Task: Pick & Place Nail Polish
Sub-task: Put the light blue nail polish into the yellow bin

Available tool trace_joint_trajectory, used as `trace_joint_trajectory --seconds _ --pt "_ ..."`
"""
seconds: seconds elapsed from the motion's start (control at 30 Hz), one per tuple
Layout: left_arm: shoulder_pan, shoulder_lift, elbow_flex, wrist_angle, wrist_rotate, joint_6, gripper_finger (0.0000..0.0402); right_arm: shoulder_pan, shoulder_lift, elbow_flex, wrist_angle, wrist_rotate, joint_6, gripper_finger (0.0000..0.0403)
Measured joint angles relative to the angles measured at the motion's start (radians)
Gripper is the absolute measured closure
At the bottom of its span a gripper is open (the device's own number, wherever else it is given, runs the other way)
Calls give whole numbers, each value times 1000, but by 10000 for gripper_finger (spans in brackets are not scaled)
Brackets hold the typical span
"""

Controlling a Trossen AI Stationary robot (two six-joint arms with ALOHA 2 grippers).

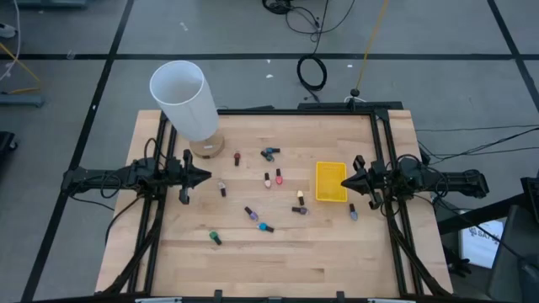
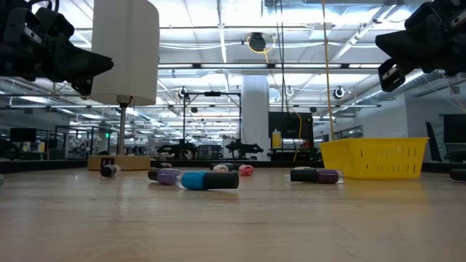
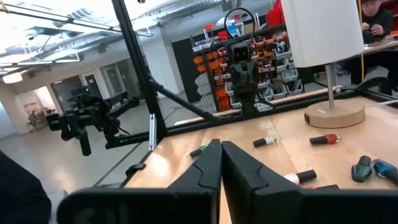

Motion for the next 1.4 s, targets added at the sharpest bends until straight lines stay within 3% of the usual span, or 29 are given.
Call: trace_joint_trajectory --seconds 0.2,0.57,1.03,1.4 --pt "0 0 0 0 0 0 376 0 0 0 -13 -10 5 399" --pt "0 0 0 0 0 0 376 2 0 0 28 -313 4 399" --pt "0 0 0 0 0 0 376 1 62 0 -61 -312 -160 399" --pt "0 0 0 0 0 0 376 1 157 0 130 -313 -163 399"
